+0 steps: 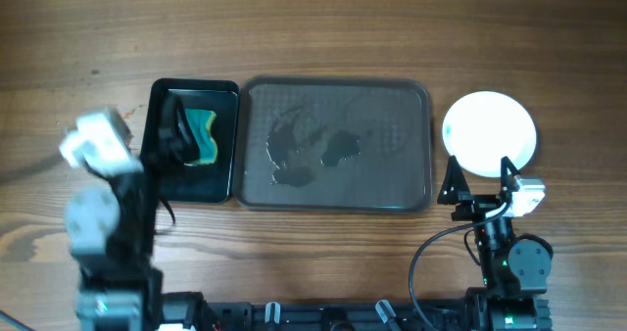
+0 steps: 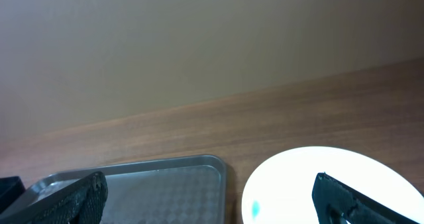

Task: Clean dirty plates on tray and stack at the side

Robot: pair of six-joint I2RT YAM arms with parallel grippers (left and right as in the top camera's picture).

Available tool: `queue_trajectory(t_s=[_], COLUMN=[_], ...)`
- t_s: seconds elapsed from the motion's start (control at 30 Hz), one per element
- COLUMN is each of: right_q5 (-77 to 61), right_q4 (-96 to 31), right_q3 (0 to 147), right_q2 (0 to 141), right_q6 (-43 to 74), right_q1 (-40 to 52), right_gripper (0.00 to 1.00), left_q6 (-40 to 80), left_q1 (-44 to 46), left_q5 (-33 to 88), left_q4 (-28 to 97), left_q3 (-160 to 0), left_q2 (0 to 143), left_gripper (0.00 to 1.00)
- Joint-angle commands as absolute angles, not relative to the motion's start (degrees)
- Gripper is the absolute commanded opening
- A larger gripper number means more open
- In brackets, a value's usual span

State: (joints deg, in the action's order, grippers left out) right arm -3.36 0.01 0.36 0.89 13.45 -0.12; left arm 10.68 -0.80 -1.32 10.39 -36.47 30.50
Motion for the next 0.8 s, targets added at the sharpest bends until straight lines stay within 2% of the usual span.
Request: queue_trajectory(t_s=[0.0,0.1,0.37,0.77], right_q5=[-2.94,-2.94,-2.94,-2.94], right_q4=[0.12,0.14,0.14,0.14], right_q3=[0.30,0.30,0.30,0.30], right_q2=[0.27,0.27,0.27,0.27], right_q6=[13.91,13.93,13.93,13.96], right_q1=[0.14,0.14,0.14,0.14], right_gripper=[1.00,1.00,1.00,1.00], left_q6=[9.37,9.37,7.86,7.88], left_q1=[1.04,1.67,1.65,1.65], left_q5=[-0.01,-0.25,-2.68,-2.42], left_q4=[5.56,3.55,3.38,3.99], left_q3=[-21.58,-14.55,-4.21,-0.32], left_q2=[16.40,9.17,0.60,0.27], left_gripper=[1.00,1.00,1.00,1.00])
